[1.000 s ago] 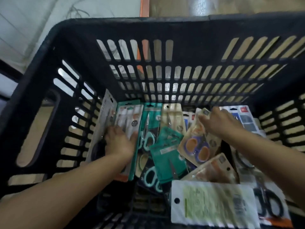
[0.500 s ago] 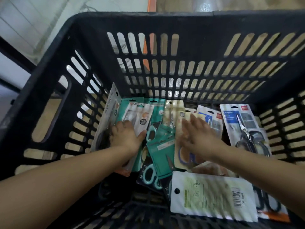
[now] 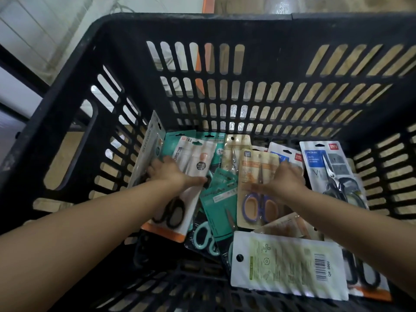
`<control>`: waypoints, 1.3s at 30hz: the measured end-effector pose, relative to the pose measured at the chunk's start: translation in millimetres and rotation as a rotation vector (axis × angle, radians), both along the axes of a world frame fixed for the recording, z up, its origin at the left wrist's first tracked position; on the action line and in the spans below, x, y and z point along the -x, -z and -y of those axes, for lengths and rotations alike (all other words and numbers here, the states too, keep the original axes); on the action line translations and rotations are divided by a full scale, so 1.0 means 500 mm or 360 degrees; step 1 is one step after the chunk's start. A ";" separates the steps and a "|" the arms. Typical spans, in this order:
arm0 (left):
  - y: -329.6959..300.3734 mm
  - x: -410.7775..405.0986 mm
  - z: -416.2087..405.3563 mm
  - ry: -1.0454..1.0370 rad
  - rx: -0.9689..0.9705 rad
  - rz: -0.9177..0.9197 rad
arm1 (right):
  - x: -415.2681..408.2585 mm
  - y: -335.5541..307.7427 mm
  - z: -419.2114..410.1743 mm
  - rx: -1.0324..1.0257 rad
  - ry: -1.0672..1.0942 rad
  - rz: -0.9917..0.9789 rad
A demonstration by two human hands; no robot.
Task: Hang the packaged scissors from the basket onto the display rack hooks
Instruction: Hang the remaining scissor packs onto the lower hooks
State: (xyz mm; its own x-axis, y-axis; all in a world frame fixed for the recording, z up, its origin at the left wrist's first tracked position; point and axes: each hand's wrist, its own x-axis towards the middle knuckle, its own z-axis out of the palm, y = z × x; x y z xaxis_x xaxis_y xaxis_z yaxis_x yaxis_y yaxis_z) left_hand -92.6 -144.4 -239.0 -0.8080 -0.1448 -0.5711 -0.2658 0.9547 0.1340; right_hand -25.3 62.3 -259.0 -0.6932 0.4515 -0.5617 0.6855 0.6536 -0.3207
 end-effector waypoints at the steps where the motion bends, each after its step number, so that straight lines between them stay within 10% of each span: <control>1: 0.000 -0.003 -0.004 -0.0022 -0.0023 -0.0009 | 0.002 0.003 -0.003 0.0049 0.0068 0.0025; 6: 0.005 0.002 -0.004 -0.0434 -0.0694 -0.0078 | 0.016 0.003 -0.023 0.0285 0.0240 0.0101; 22: -0.103 0.022 -0.002 -0.0505 -0.1304 0.0060 | 0.046 -0.133 -0.041 0.1004 0.0568 -0.0334; 39: -0.083 -0.043 -0.054 -0.0397 -0.0966 0.0088 | -0.034 -0.053 -0.011 0.1023 0.0647 0.0120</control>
State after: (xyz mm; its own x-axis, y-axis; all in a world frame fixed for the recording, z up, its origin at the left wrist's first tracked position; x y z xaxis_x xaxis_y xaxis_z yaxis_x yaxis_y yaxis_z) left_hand -71.3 -117.2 -197.7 -0.7592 0.0369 -0.6498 -0.4911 0.6227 0.6092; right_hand -8.5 67.9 -232.7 -0.4915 0.2312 -0.8396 0.8676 0.0457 -0.4952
